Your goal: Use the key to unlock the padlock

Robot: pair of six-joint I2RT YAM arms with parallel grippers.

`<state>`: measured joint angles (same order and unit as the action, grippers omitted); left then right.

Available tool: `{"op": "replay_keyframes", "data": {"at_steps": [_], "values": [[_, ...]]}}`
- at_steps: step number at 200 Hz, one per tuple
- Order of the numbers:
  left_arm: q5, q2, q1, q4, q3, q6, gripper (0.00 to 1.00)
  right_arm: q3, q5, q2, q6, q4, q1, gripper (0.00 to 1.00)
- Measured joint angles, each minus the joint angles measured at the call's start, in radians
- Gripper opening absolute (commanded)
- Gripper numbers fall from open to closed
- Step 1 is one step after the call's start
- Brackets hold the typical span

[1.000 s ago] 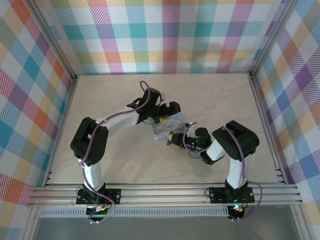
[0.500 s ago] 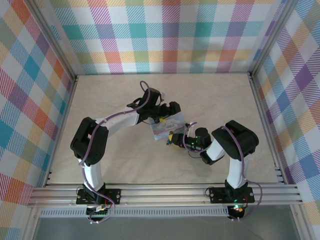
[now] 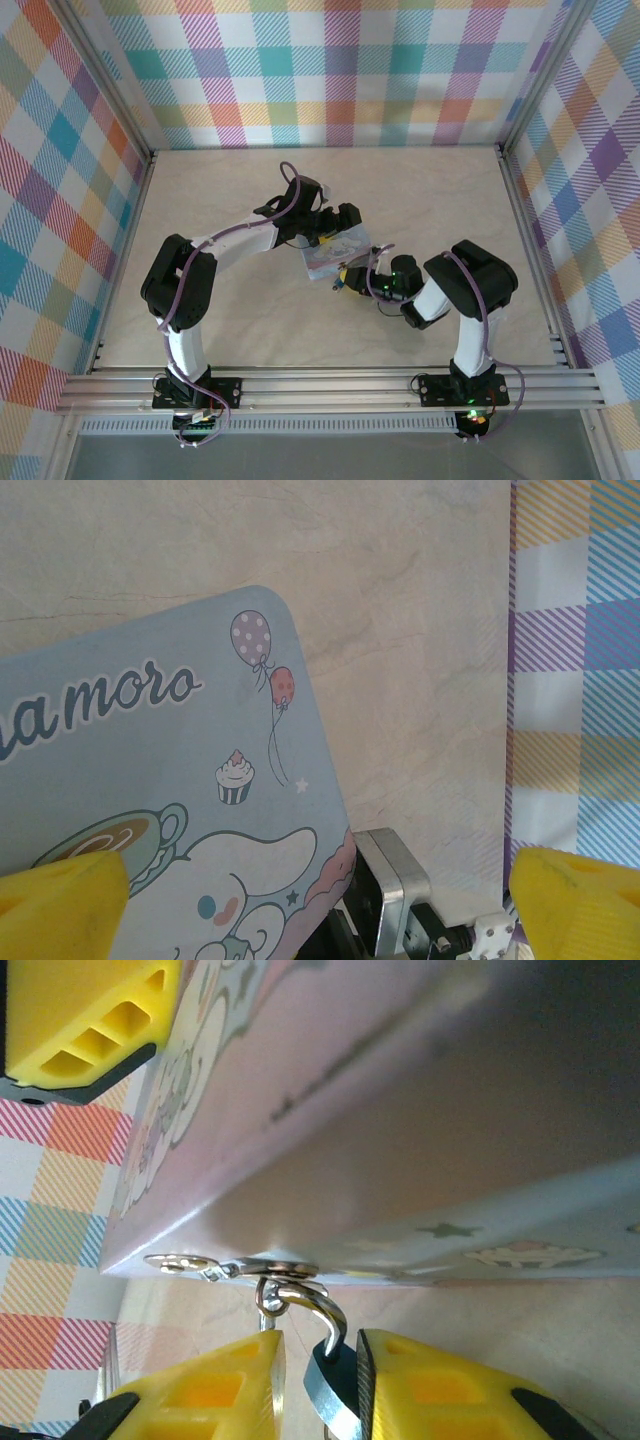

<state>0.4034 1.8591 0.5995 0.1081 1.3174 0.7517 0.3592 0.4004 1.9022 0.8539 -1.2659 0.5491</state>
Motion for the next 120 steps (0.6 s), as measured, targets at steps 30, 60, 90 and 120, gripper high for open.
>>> {"op": "replay_keyframes", "data": {"at_steps": [30, 60, 90, 120], "values": [[-0.001, 0.0, 0.0, 0.002, 0.0, 0.0, 0.98, 0.016, 0.009, 0.029, 0.01, -0.03, -0.001, 0.27], [-0.005, 0.0, 0.0, 0.002, 0.0, -0.001, 0.98, 0.025, 0.014, 0.057, 0.026, -0.069, -0.001, 0.27], [-0.013, 0.0, 0.0, 0.002, 0.0, -0.001, 0.98, 0.033, 0.02, 0.078, 0.041, -0.105, -0.001, 0.25], [-0.02, 0.0, 0.0, 0.002, 0.0, -0.001, 0.98, 0.038, 0.021, 0.087, 0.048, -0.121, 0.0, 0.19]]}}
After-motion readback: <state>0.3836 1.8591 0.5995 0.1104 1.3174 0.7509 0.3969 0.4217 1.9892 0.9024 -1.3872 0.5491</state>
